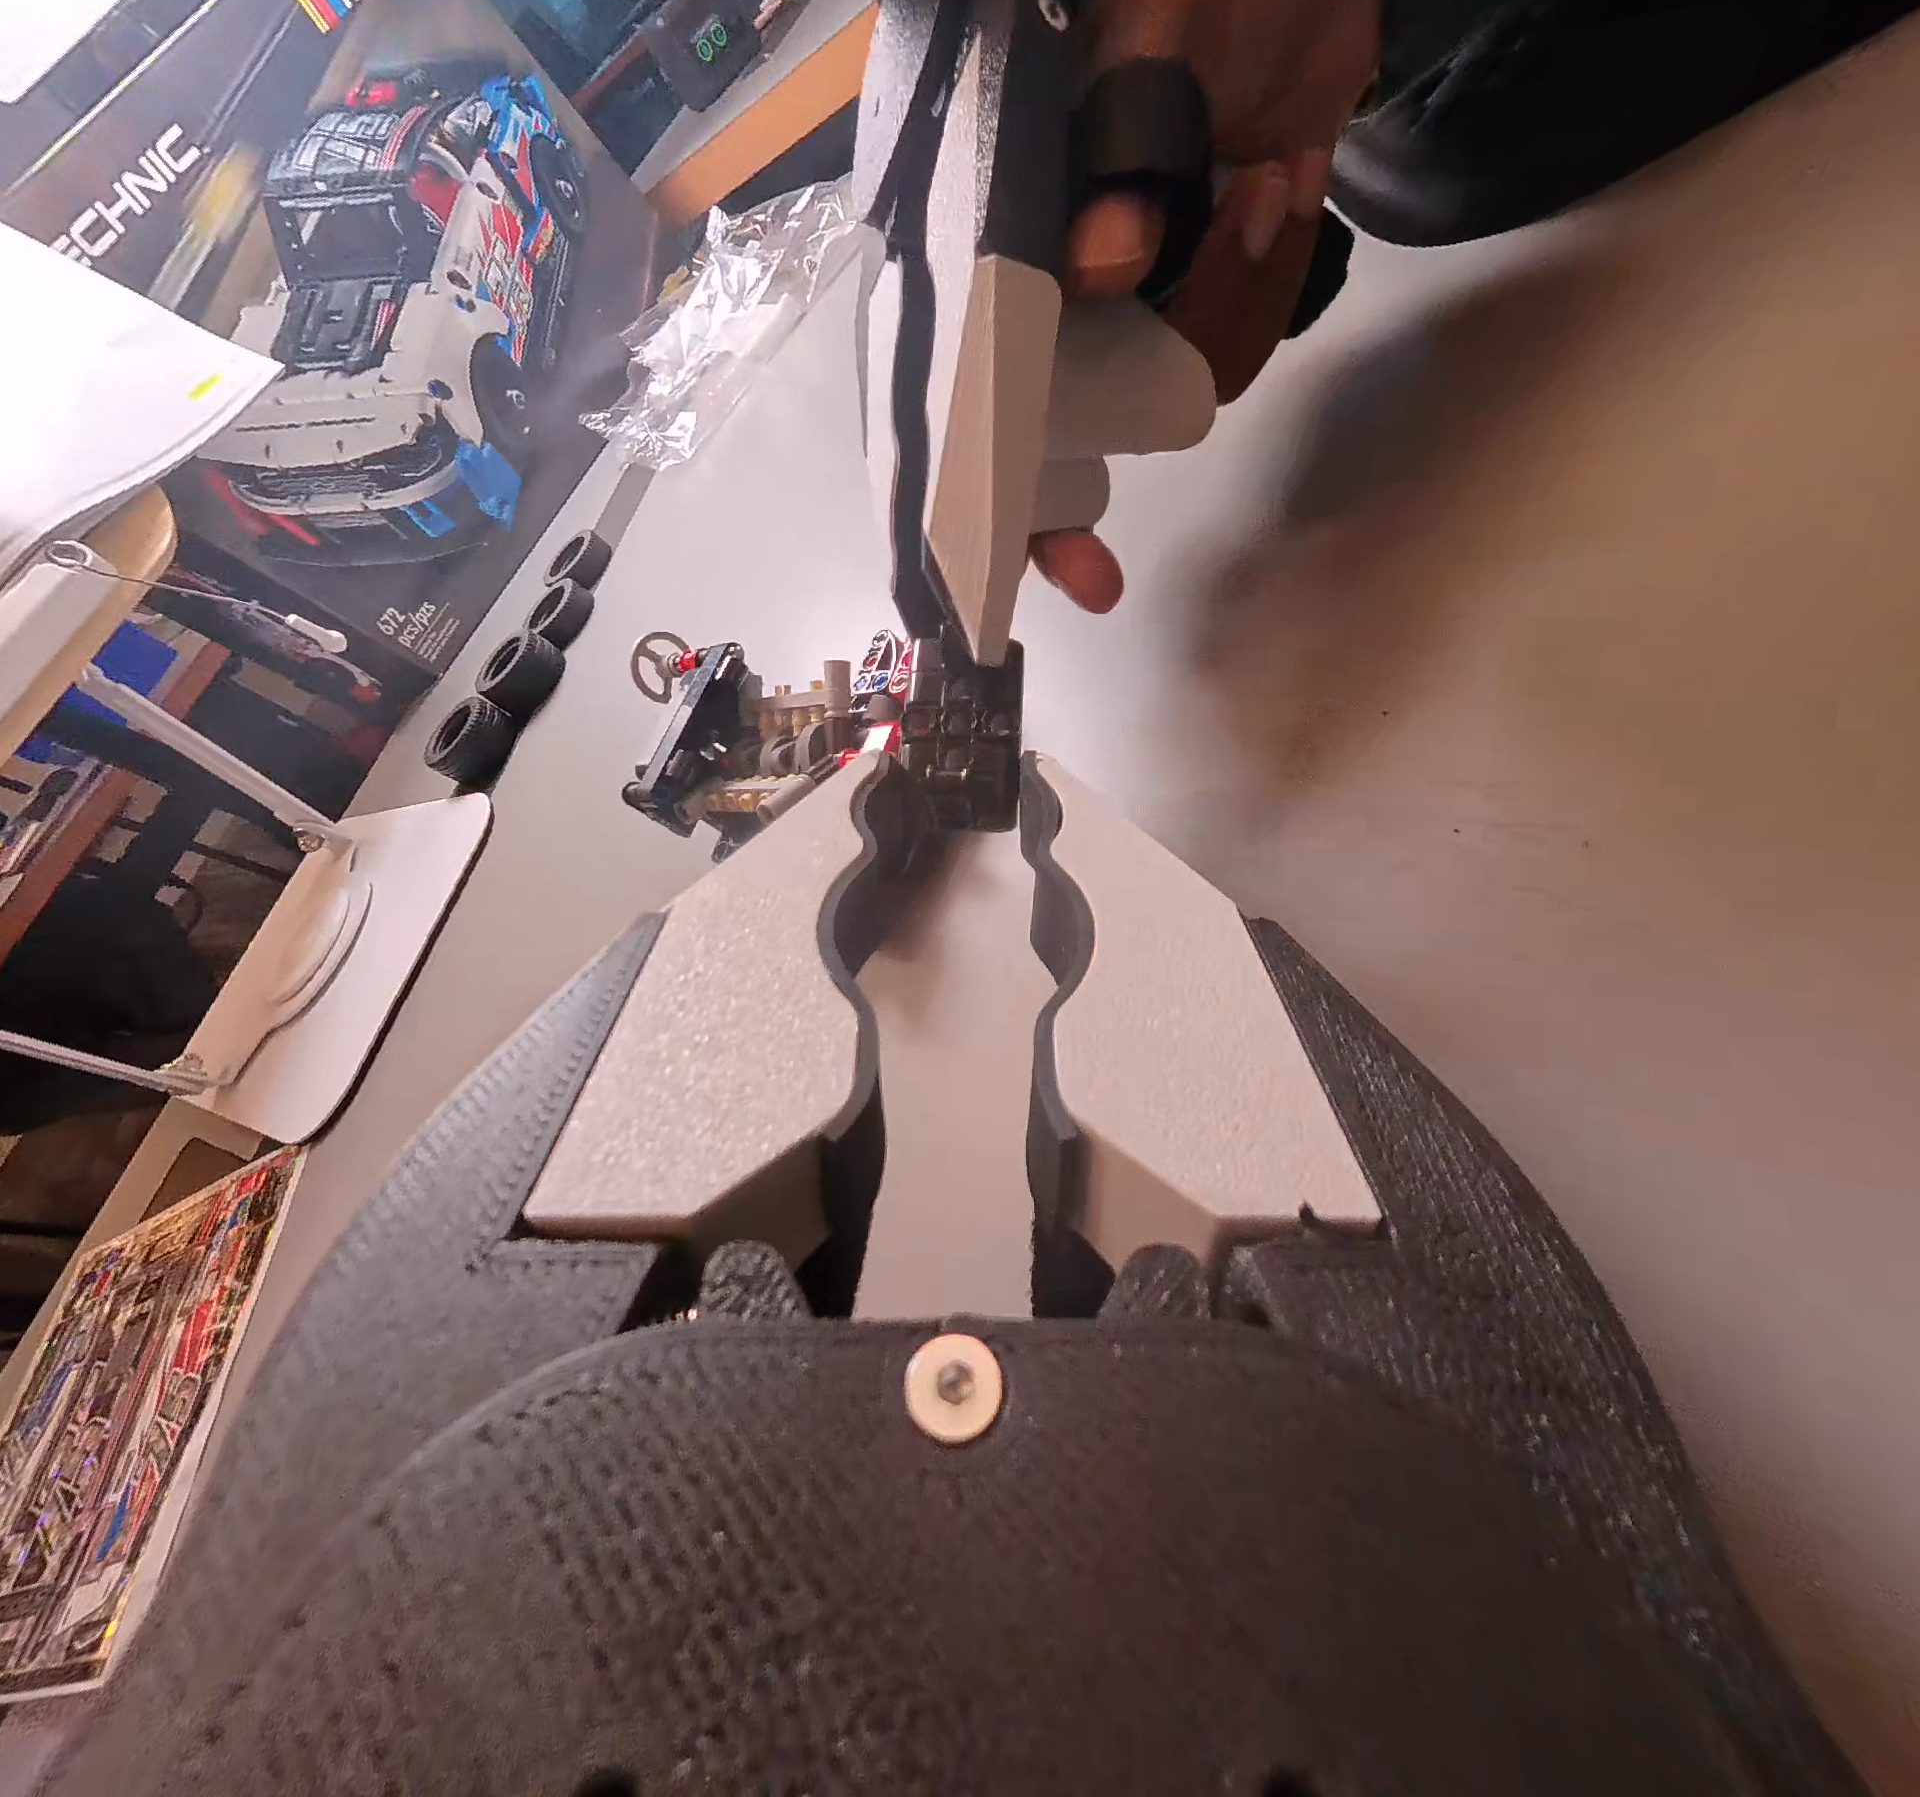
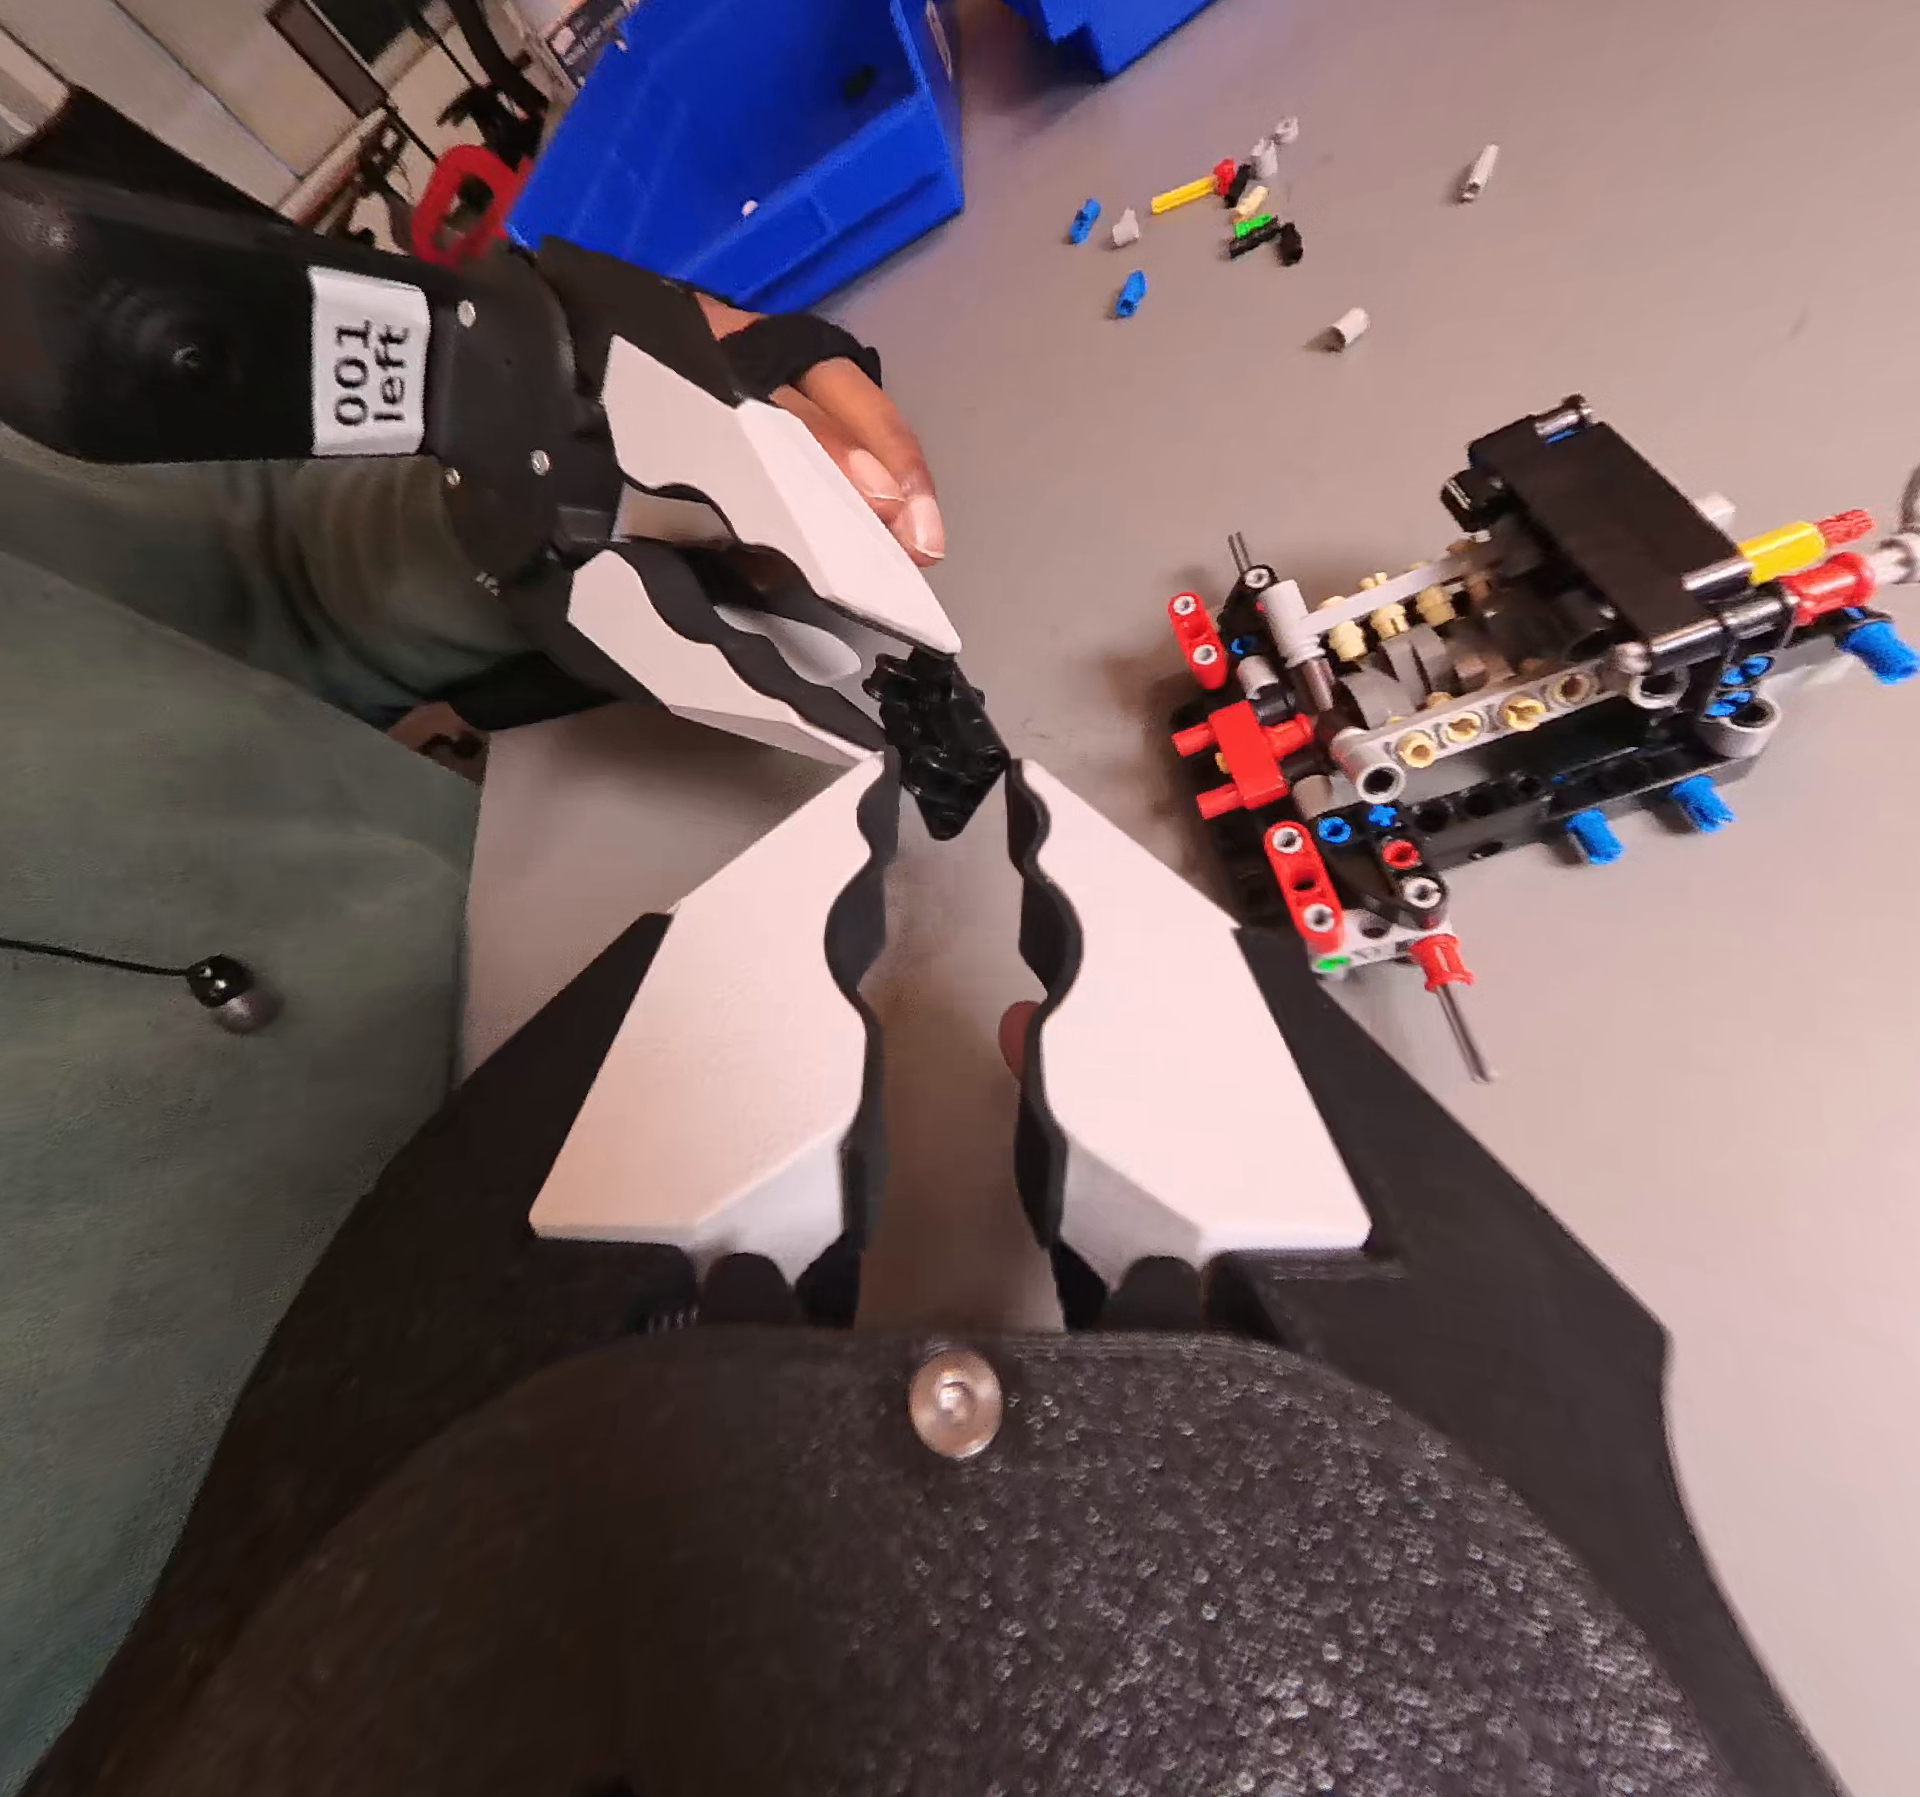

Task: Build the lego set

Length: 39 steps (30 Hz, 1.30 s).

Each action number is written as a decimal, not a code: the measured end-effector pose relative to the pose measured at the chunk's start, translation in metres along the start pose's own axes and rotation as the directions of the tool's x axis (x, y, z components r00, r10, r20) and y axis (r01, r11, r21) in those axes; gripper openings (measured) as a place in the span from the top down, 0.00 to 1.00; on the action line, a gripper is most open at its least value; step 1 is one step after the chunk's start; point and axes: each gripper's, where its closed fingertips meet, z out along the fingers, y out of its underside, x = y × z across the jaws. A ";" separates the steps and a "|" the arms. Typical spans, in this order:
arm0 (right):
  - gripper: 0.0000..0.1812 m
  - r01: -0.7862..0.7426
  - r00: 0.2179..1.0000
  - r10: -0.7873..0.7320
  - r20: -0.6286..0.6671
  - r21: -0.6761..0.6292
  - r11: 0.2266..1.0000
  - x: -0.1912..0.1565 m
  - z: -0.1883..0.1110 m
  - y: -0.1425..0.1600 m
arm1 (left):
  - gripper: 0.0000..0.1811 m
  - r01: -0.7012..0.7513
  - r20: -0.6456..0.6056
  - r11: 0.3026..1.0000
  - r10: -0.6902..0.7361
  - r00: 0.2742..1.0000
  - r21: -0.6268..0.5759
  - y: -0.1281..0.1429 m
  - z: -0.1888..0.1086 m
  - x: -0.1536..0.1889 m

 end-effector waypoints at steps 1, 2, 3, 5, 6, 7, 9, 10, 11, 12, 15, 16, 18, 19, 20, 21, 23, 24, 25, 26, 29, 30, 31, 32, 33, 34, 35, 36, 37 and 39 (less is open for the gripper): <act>0.90 -0.004 1.000 0.004 0.004 0.011 1.000 0.000 0.000 -0.001 | 0.88 0.003 0.001 1.000 -0.003 1.000 0.005 0.000 -0.001 0.000; 0.90 -0.005 1.000 0.005 0.015 0.012 1.000 -0.001 0.000 0.000 | 0.88 0.011 -0.006 1.000 -0.011 1.000 0.013 -0.001 -0.002 0.000; 0.90 -0.008 1.000 0.008 0.025 0.014 1.000 -0.002 0.000 0.000 | 0.88 0.020 -0.009 1.000 -0.020 1.000 0.020 -0.002 -0.002 0.000; 0.90 -0.013 0.999 0.011 0.038 0.035 0.999 -0.003 -0.002 -0.002 | 0.88 0.044 -0.012 0.998 -0.044 0.999 0.036 -0.004 -0.002 0.000; 0.90 -0.013 0.999 0.011 0.048 0.042 0.999 -0.004 -0.002 -0.003 | 0.88 0.072 -0.024 0.996 -0.071 0.997 0.047 -0.005 -0.002 0.000; 0.90 -0.016 0.998 0.013 0.058 0.052 0.999 -0.005 -0.003 -0.003 | 0.88 0.107 -0.034 0.992 -0.105 0.994 0.059 -0.007 -0.003 -0.001; 0.90 -0.023 0.997 0.018 0.080 0.074 0.997 -0.006 -0.005 -0.005 | 0.87 0.171 -0.046 0.981 -0.168 0.985 0.086 -0.010 -0.005 -0.005; 0.90 -0.030 0.996 0.023 0.086 0.083 0.996 -0.006 -0.006 -0.006 | 0.87 0.203 -0.055 0.974 -0.198 0.979 0.096 -0.011 -0.006 -0.007; 0.90 -0.035 0.996 0.027 0.090 0.090 0.995 -0.005 -0.007 -0.007 | 0.88 0.233 -0.067 0.967 -0.227 0.972 0.104 -0.011 -0.007 -0.008; 0.90 -0.036 0.995 0.027 0.097 0.096 0.995 -0.005 -0.008 -0.008 | 0.88 0.259 -0.078 0.959 -0.251 0.965 0.112 -0.012 -0.008 -0.009; 0.91 -0.032 0.993 0.018 0.118 0.116 0.993 -0.007 -0.009 -0.010 | 0.88 0.335 -0.123 0.933 -0.319 0.940 0.133 -0.016 -0.011 -0.010; 0.91 -0.024 0.993 0.009 0.117 0.122 0.992 -0.007 -0.009 -0.010 | 0.88 0.368 -0.138 0.919 -0.349 0.927 0.143 -0.018 -0.012 -0.011; 0.91 -0.003 0.993 -0.013 0.113 0.138 0.990 -0.007 -0.009 -0.012 | 0.88 0.440 -0.176 0.883 -0.413 0.894 0.163 -0.022 -0.015 -0.014; 0.91 0.008 0.993 -0.025 0.112 0.148 0.989 -0.007 -0.010 -0.013 | 0.88 0.478 -0.199 0.862 -0.446 0.873 0.166 -0.023 -0.016 -0.015; 0.91 0.018 0.993 -0.036 0.111 0.158 0.987 -0.008 -0.010 -0.014 | 0.88 0.517 -0.225 0.840 -0.478 0.849 0.164 -0.023 -0.017 -0.015; 0.91 0.028 0.993 -0.047 0.106 0.170 0.985 -0.008 -0.010 -0.016 | 0.88 0.555 -0.254 0.816 -0.509 0.822 0.160 -0.024 -0.018 -0.015; 0.91 0.048 0.994 -0.066 0.091 0.185 0.981 -0.007 -0.010 -0.018 | 0.88 0.623 -0.298 0.769 -0.566 0.768 0.145 -0.024 -0.019 -0.016; 0.91 0.058 0.993 -0.077 0.089 0.193 0.980 -0.008 -0.010 -0.018 | 0.88 0.651 -0.311 0.747 -0.592 0.743 0.135 -0.023 -0.019 -0.017; 0.91 0.067 0.992 -0.087 0.088 0.203 0.977 -0.009 -0.010 -0.020 | 0.88 0.676 -0.324 0.726 -0.614 0.720 0.126 -0.023 -0.019 -0.017; 0.91 0.076 0.992 -0.096 0.084 0.212 0.974 -0.009 -0.010 -0.021 | 0.88 0.696 -0.338 0.708 -0.630 0.699 0.120 -0.023 -0.019 -0.017; 0.91 0.106 0.990 -0.124 0.071 0.220 0.970 -0.010 -0.009 -0.022 | 0.90 0.733 -0.370 0.671 -0.657 0.657 0.112 -0.025 -0.019 -0.017; 0.91 0.114 0.989 -0.131 0.066 0.221 0.969 -0.011 -0.008 -0.021 | 0.91 0.736 -0.367 0.668 -0.662 0.654 0.107 -0.024 -0.019 -0.017; 0.91 0.119 0.989 -0.136 0.063 0.222 0.968 -0.011 -0.008 -0.021 | 0.93 0.735 -0.358 0.671 -0.665 0.656 0.101 -0.022 -0.018 -0.018; 0.91 0.120 0.988 -0.137 0.064 0.220 0.968 -0.011 -0.007 -0.021 | 0.94 0.732 -0.346 0.675 -0.667 0.660 0.095 -0.020 -0.016 -0.018; 0.91 0.117 0.989 -0.134 0.066 0.215 0.970 -0.011 -0.007 -0.020 | 0.96 0.728 -0.338 0.680 -0.667 0.665 0.089 -0.019 -0.015 -0.017; 0.91 0.114 0.989 -0.131 0.065 0.214 0.970 -0.010 -0.006 -0.019 | 0.96 0.725 -0.334 0.683 -0.666 0.667 0.086 -0.018 -0.015 -0.017; 0.91 0.115 0.989 -0.131 0.062 0.216 0.970 -0.010 -0.006 -0.019 | 0.96 0.724 -0.333 0.684 -0.666 0.668 0.085 -0.018 -0.014 -0.017; 0.91 0.116 0.989 -0.132 0.060 0.217 0.969 -0.009 -0.006 -0.019 | 0.96 0.725 -0.334 0.684 -0.666 0.667 0.084 -0.018 -0.014 -0.016; 0.91 0.118 0.990 -0.133 0.056 0.219 0.969 -0.009 -0.006 -0.020 | 0.96 0.725 -0.330 0.683 -0.668 0.667 0.084 -0.017 -0.014 -0.017; 0.91 0.122 0.990 -0.135 0.043 0.231 0.965 -0.007 -0.007 -0.021 | 0.96 0.728 -0.321 0.680 -0.672 0.667 0.088 -0.016 -0.014 -0.019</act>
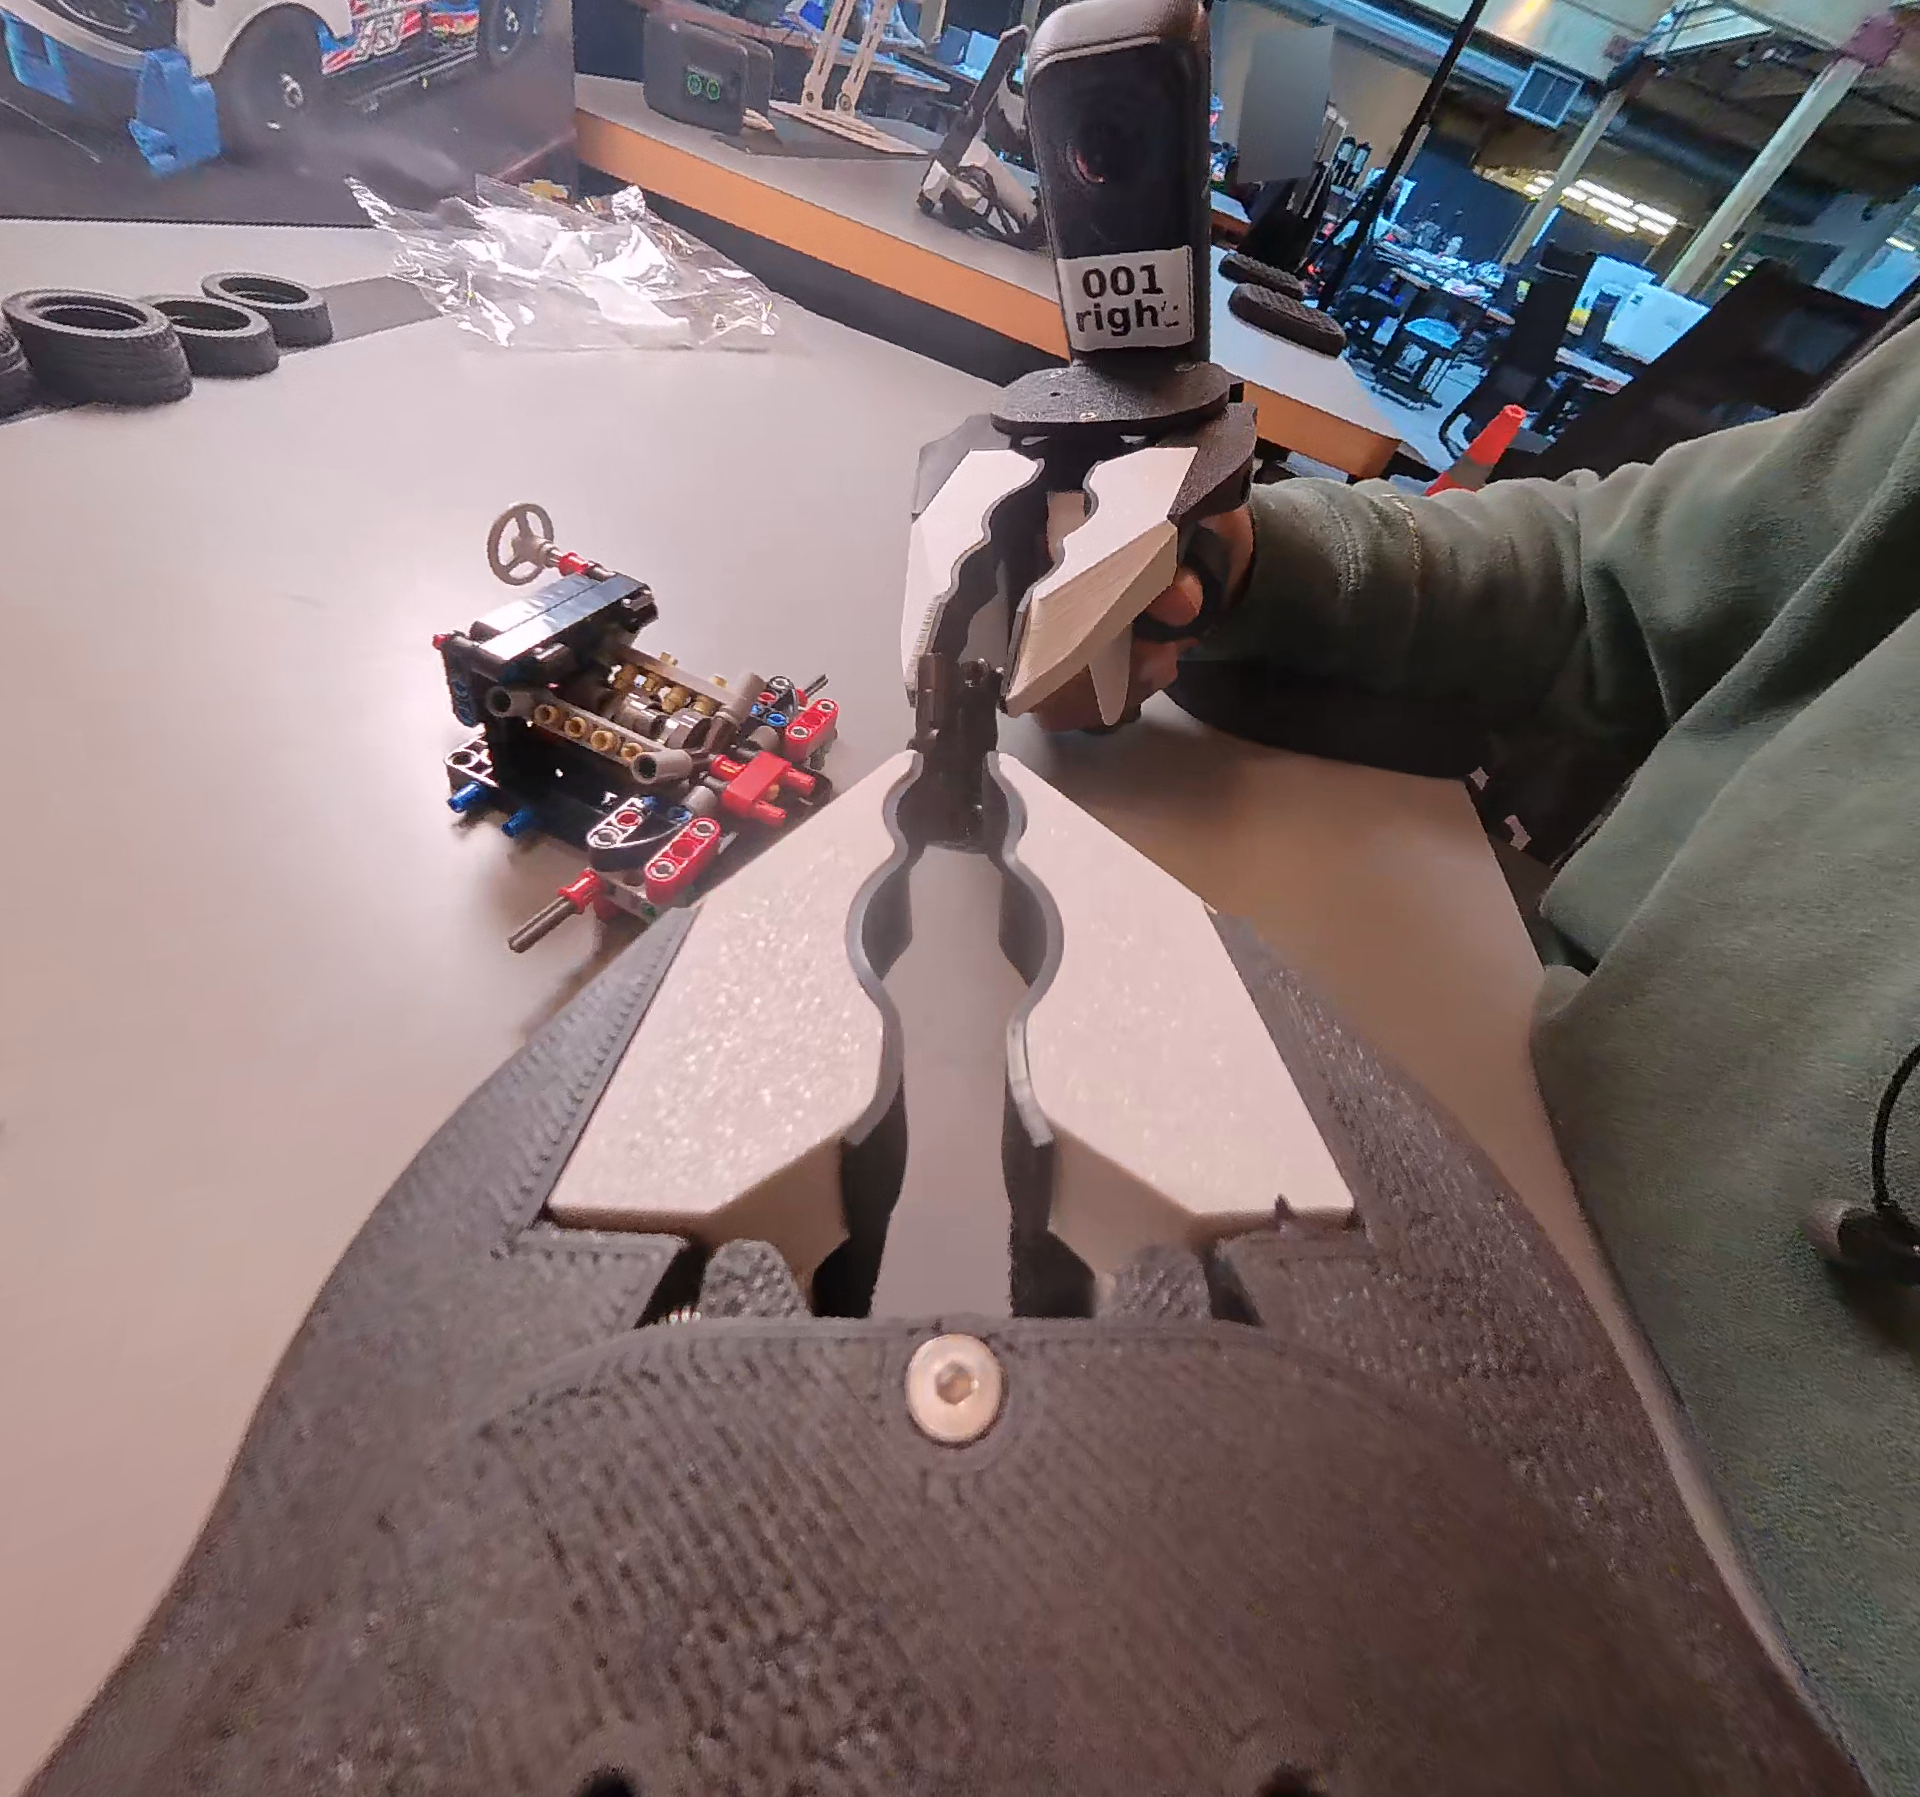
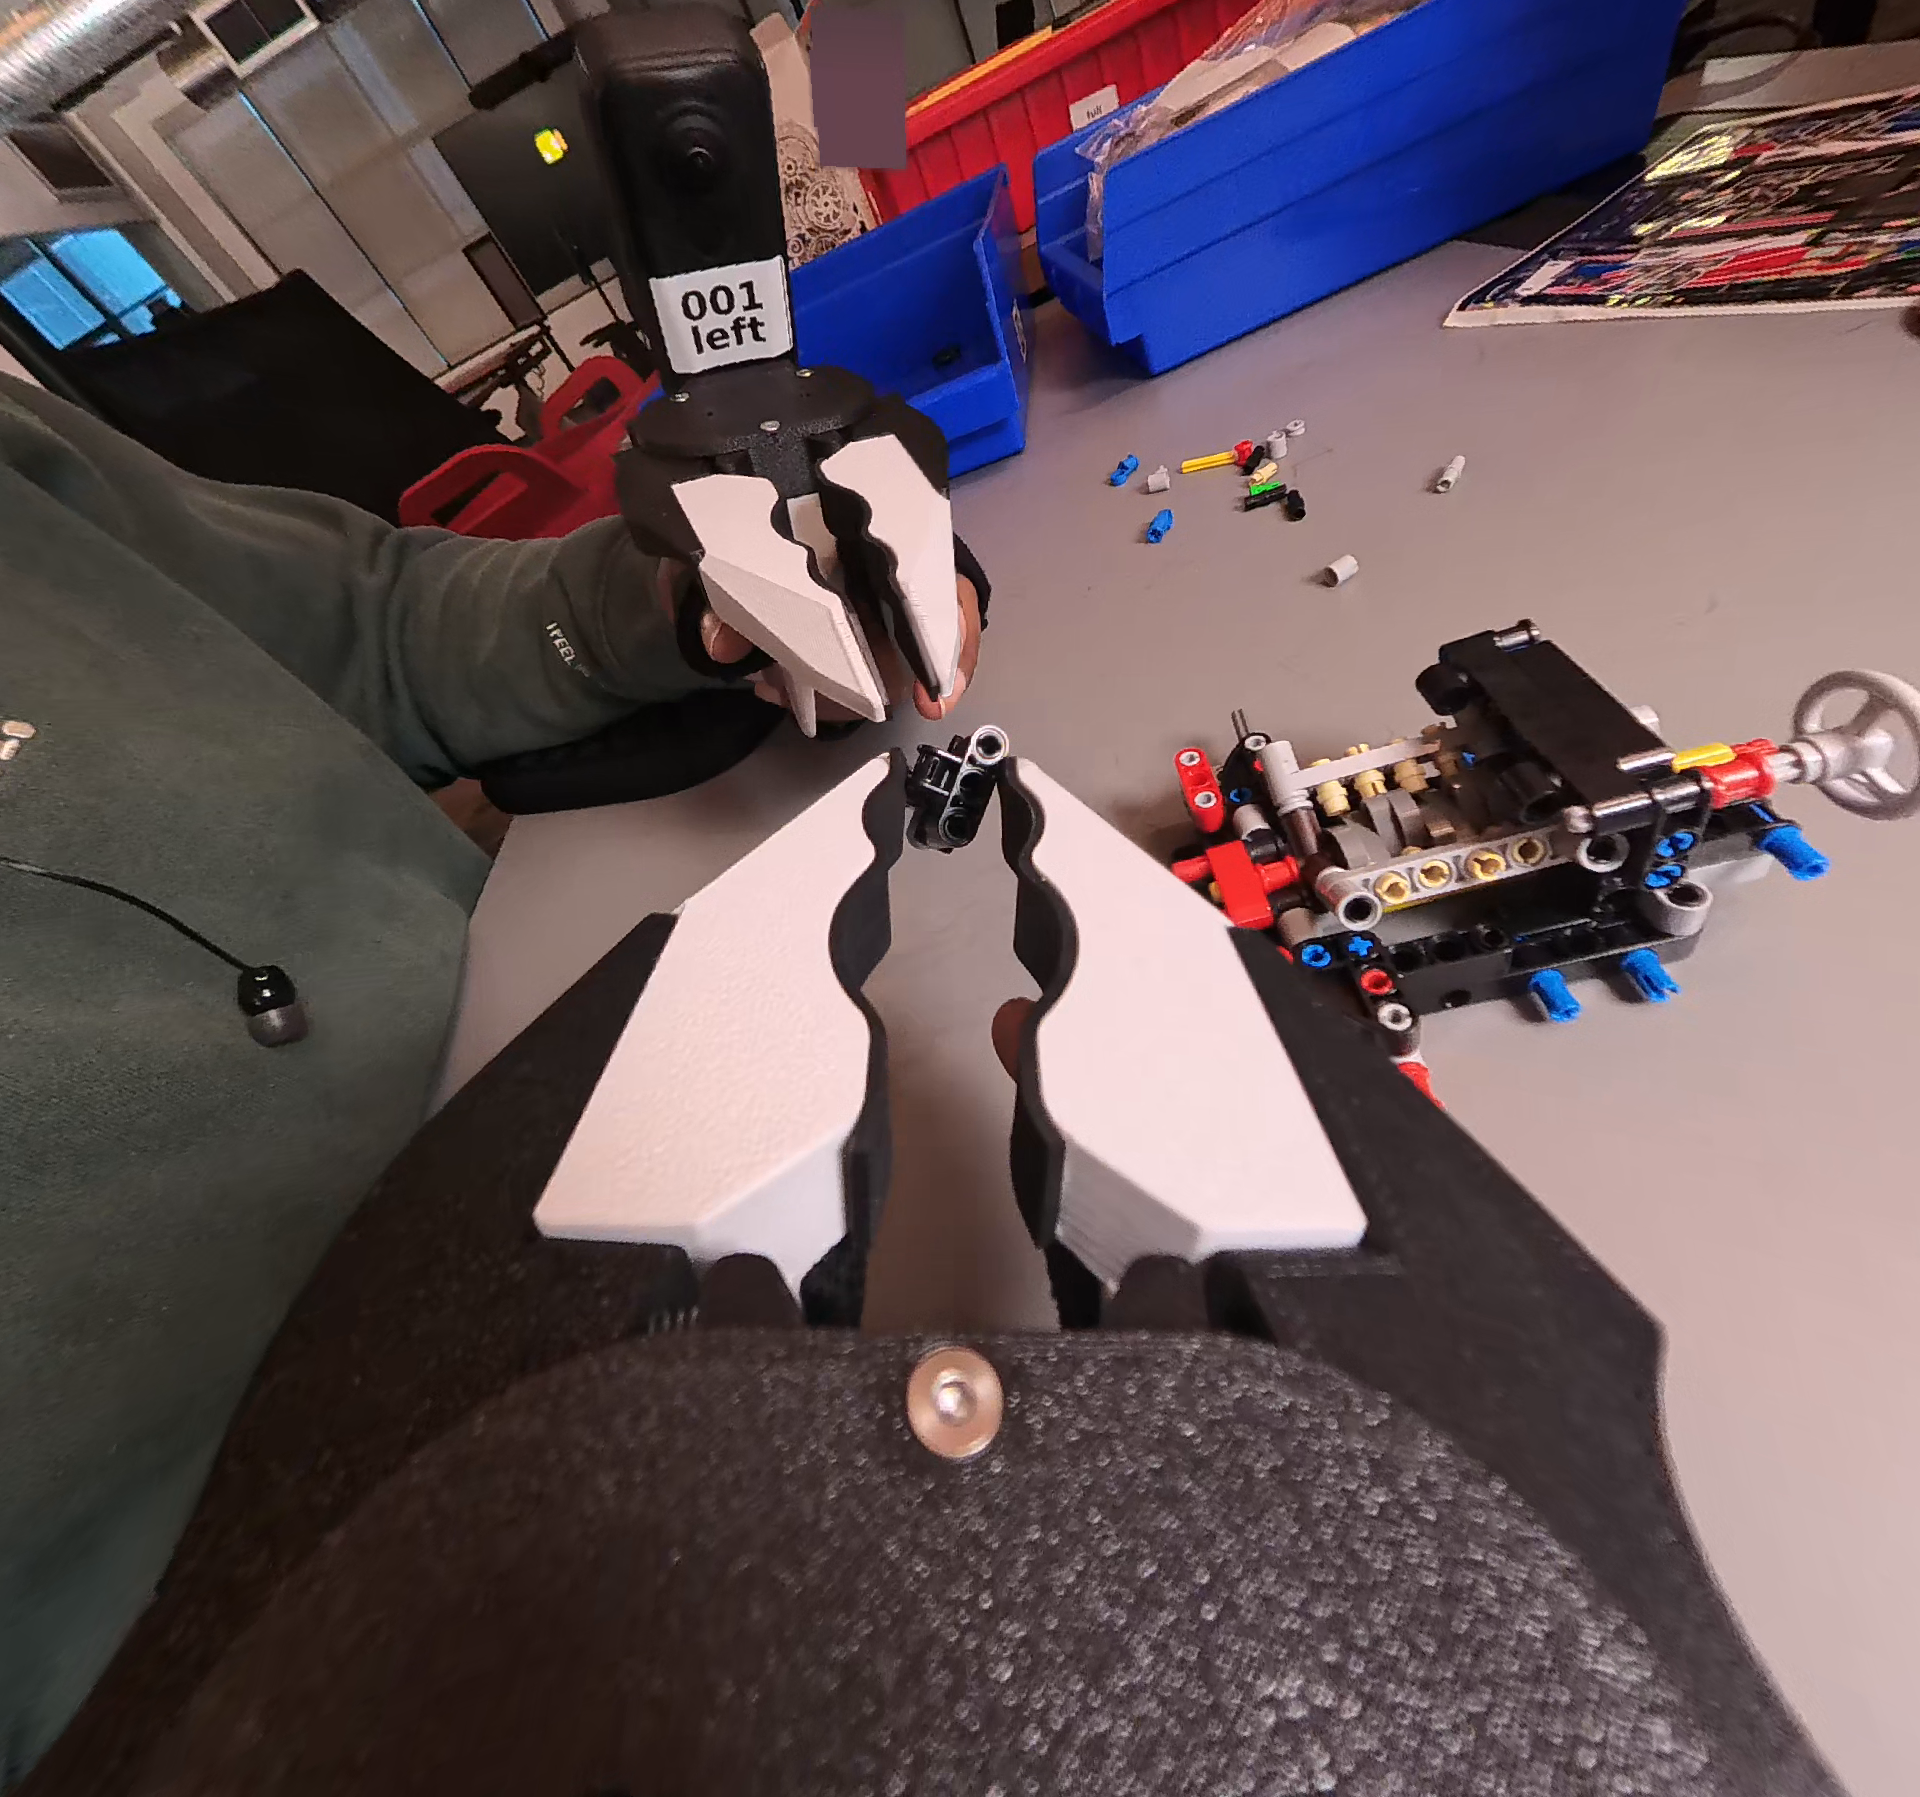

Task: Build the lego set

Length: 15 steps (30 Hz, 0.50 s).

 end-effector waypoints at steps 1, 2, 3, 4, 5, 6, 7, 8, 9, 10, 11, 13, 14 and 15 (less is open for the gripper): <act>0.91 0.002 1.000 -0.002 -0.004 0.006 1.000 0.001 -0.001 -0.001 | 0.95 0.002 0.001 1.000 -0.002 1.000 0.004 -0.001 0.000 -0.001; 0.91 0.002 1.000 -0.002 -0.007 0.011 1.000 0.001 -0.001 -0.002 | 0.93 0.003 0.002 1.000 -0.003 1.000 0.007 -0.001 -0.001 -0.001; 0.91 0.001 1.000 -0.001 -0.008 0.015 1.000 0.002 -0.002 -0.002 | 0.92 0.002 0.000 1.000 -0.002 1.000 0.010 -0.001 -0.001 -0.001; 0.91 0.003 1.000 -0.003 -0.010 0.017 1.000 0.002 -0.002 -0.002 | 0.90 0.000 -0.006 1.000 0.000 1.000 0.010 -0.002 -0.001 0.000; 0.91 0.008 1.000 -0.008 -0.014 0.022 1.000 0.002 -0.002 -0.003 | 0.88 -0.002 -0.005 1.000 0.002 1.000 0.009 -0.001 0.000 0.001; 0.91 0.016 1.000 -0.015 -0.017 0.028 0.999 0.002 -0.003 -0.004 | 0.85 -0.007 -0.005 1.000 0.007 1.000 0.006 -0.001 0.000 0.001; 0.91 0.022 1.000 -0.022 -0.019 0.036 0.999 0.002 -0.003 -0.005 | 0.84 -0.014 -0.012 1.000 0.014 1.000 0.000 0.000 0.001 0.002; 0.91 0.027 0.999 -0.027 -0.018 0.045 0.999 0.001 -0.004 -0.007 | 0.83 -0.016 -0.014 1.000 0.016 1.000 -0.008 0.002 0.001 0.003; 0.91 0.033 0.999 -0.032 -0.018 0.054 0.998 0.001 -0.004 -0.009 | 0.82 -0.016 -0.017 1.000 0.016 1.000 -0.021 0.004 0.002 0.004; 0.91 0.042 0.999 -0.041 -0.014 0.070 0.997 -0.001 -0.005 -0.011 | 0.81 -0.013 -0.019 0.999 0.012 1.000 -0.035 0.006 0.004 0.004; 0.91 0.051 0.999 -0.051 -0.009 0.092 0.994 -0.003 -0.006 -0.015 | 0.81 -0.006 -0.022 0.999 0.005 1.000 -0.043 0.008 0.005 0.004; 0.91 0.085 0.996 -0.087 0.001 0.151 0.985 -0.009 -0.009 -0.024 | 0.81 0.021 -0.050 0.999 -0.023 0.998 -0.032 0.006 0.007 0.009; 0.91 0.111 0.993 -0.114 0.004 0.176 0.978 -0.013 -0.010 -0.028 | 0.82 0.041 -0.065 0.999 -0.043 0.997 -0.021 0.003 0.009 0.011; 0.91 0.140 0.990 -0.144 0.004 0.193 0.971 -0.017 -0.010 -0.031 | 0.82 0.062 -0.081 0.998 -0.063 0.995 -0.012 0.001 0.011 0.014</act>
